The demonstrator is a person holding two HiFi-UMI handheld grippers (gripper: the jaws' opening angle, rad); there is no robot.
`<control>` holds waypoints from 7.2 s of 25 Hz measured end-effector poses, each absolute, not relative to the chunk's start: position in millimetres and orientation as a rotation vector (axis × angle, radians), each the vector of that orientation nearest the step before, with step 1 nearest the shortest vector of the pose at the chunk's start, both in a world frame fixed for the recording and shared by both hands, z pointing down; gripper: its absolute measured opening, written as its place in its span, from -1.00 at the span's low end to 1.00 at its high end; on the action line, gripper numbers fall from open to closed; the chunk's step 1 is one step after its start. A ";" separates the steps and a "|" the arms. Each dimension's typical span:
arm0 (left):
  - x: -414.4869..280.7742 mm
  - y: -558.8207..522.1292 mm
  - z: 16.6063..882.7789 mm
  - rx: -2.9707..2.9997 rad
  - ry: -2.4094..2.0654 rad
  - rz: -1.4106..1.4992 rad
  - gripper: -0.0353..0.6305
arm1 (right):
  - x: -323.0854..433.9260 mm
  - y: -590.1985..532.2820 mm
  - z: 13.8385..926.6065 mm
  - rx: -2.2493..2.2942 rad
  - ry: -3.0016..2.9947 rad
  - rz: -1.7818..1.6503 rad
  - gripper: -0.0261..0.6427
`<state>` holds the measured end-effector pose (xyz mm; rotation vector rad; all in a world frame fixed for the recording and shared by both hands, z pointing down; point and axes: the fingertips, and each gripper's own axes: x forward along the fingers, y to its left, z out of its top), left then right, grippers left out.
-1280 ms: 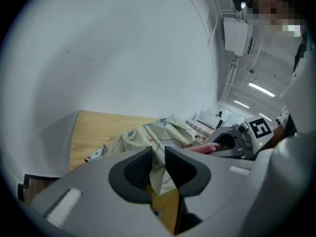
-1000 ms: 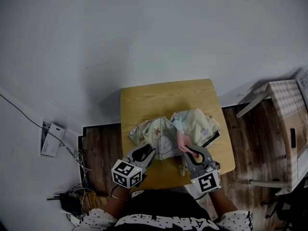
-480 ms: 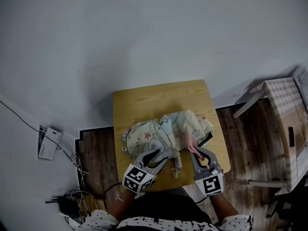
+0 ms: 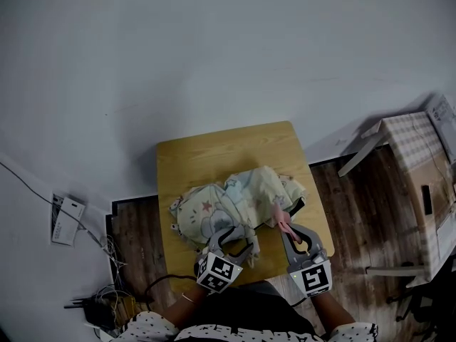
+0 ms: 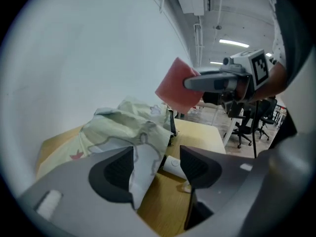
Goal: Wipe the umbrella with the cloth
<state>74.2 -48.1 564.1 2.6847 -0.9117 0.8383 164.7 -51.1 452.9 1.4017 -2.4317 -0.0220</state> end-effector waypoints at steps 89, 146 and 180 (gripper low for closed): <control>-95.4 -62.4 518.5 2.451 -1.113 0.292 -0.89 | -60.0 -56.9 505.5 0.764 -2.573 0.117 -0.83; -116.4 -70.3 520.9 2.277 -1.418 0.232 -0.89 | 24.2 -157.7 500.4 0.891 -2.484 -0.067 -0.83; -115.6 -83.7 523.4 2.282 -1.347 0.223 -0.89 | 39.3 -64.9 550.1 0.733 -2.418 0.149 -0.83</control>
